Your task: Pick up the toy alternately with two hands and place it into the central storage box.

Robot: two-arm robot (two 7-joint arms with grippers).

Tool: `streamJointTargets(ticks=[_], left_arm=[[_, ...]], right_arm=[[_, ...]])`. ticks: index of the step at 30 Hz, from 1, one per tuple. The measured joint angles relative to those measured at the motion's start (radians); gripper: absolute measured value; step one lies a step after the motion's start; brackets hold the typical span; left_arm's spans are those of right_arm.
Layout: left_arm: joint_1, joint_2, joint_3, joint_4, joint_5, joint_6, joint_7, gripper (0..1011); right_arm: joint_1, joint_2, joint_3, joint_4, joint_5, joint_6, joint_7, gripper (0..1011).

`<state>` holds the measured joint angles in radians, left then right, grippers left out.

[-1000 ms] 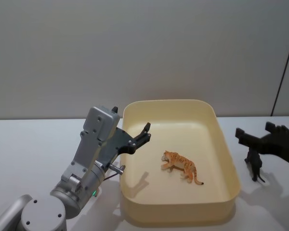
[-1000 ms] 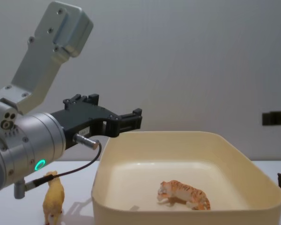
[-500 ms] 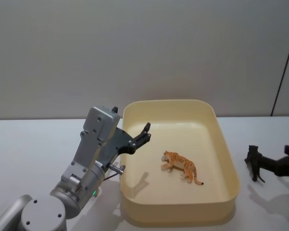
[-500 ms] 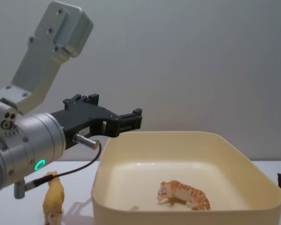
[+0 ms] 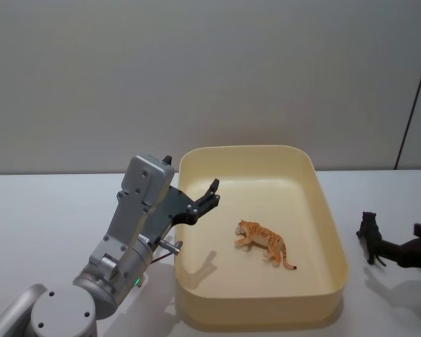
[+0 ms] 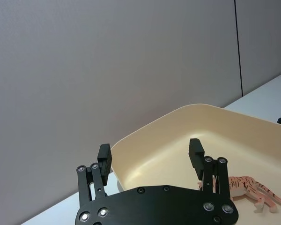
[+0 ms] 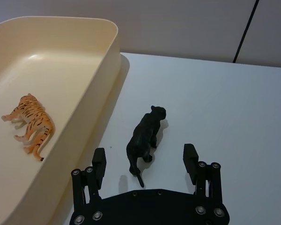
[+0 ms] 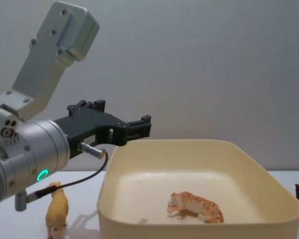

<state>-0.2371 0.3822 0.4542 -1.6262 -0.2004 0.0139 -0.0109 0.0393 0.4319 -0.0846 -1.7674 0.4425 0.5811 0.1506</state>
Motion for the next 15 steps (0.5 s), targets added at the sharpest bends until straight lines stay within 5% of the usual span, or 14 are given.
streamJointTargets(ticks=[15], left_arm=[[0.0, 0.0, 0.0, 0.0, 0.0, 0.0, 0.0, 1002]], right_arm=[[0.092, -0.062, -0.05, 0.132, -0.068, -0.018, 0.011, 1001]])
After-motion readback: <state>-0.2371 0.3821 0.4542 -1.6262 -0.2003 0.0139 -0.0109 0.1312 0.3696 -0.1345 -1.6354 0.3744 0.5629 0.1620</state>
